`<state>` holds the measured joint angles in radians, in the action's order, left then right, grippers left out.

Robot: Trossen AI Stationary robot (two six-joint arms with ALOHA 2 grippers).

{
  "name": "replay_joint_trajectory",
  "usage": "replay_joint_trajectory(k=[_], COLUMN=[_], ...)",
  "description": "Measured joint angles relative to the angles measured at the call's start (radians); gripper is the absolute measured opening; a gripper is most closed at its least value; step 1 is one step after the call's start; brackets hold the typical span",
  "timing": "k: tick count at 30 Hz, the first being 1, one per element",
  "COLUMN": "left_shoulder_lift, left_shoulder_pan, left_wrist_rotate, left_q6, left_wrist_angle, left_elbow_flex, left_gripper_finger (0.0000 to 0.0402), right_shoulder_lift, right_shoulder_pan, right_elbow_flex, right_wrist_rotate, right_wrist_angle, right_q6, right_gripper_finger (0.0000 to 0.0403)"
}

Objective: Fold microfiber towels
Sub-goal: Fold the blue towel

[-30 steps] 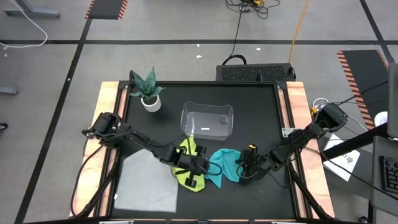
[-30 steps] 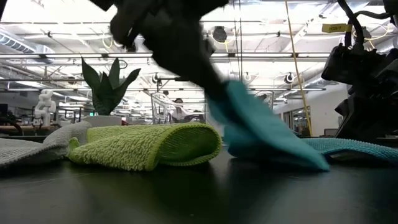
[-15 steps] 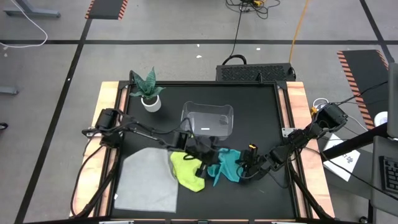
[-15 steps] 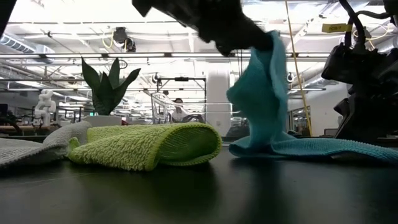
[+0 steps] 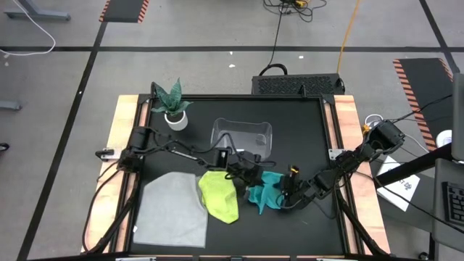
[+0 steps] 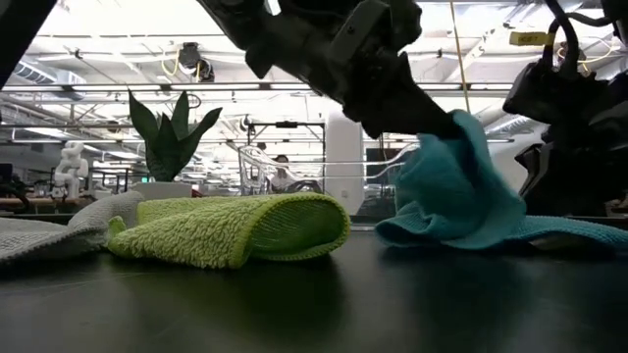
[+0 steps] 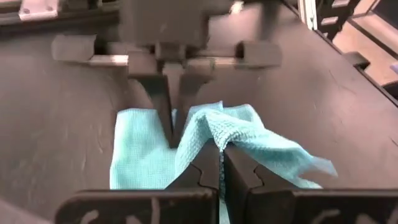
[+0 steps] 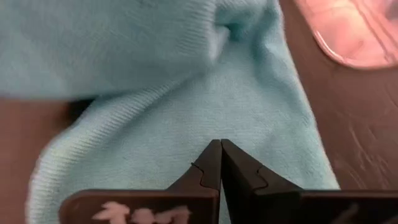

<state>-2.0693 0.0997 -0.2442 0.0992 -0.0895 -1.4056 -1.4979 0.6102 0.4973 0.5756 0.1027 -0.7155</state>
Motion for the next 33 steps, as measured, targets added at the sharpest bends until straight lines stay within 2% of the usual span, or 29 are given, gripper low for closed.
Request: replay_joint_trajectory(k=[9,13,17,24,28,33], left_shoulder_lift=[0.0,0.0,-0.001,-0.053,-0.128,-0.188], left_shoulder_pan=[-0.009,-0.017,-0.017,-0.051,-0.073,-0.082], left_wrist_rotate=[0.009,0.012,0.015,0.016,-0.004,-0.02], left_q6=[0.008,0.003,0.003,-0.03,-0.056,-0.055], left_wrist_angle=[-0.019,-0.025,-0.074,-0.178,-0.168,-0.055], left_elbow_flex=[-0.007,-0.006,-0.006,-0.014,-0.072,-0.168], left_gripper_finger=[0.0008,0.0004,0.0007,0.0006,0.0003,0.0016], right_shoulder_lift=[0.039,0.144,0.24,0.276,0.276,0.276], right_shoulder_pan=[0.01,0.055,0.107,0.13,0.13,0.13], right_elbow_flex=[0.001,0.001,0.001,0.002,0.002,0.002], right_wrist_rotate=[-0.003,-0.01,0.033,0.052,0.053,0.053], right_wrist_angle=[0.037,-0.031,-0.099,-0.138,-0.137,-0.138], right_q6=[0.159,0.168,0.155,0.152,0.154,0.152], right_gripper_finger=[0.0,0.0,0.0,0.0,0.0,0.0])
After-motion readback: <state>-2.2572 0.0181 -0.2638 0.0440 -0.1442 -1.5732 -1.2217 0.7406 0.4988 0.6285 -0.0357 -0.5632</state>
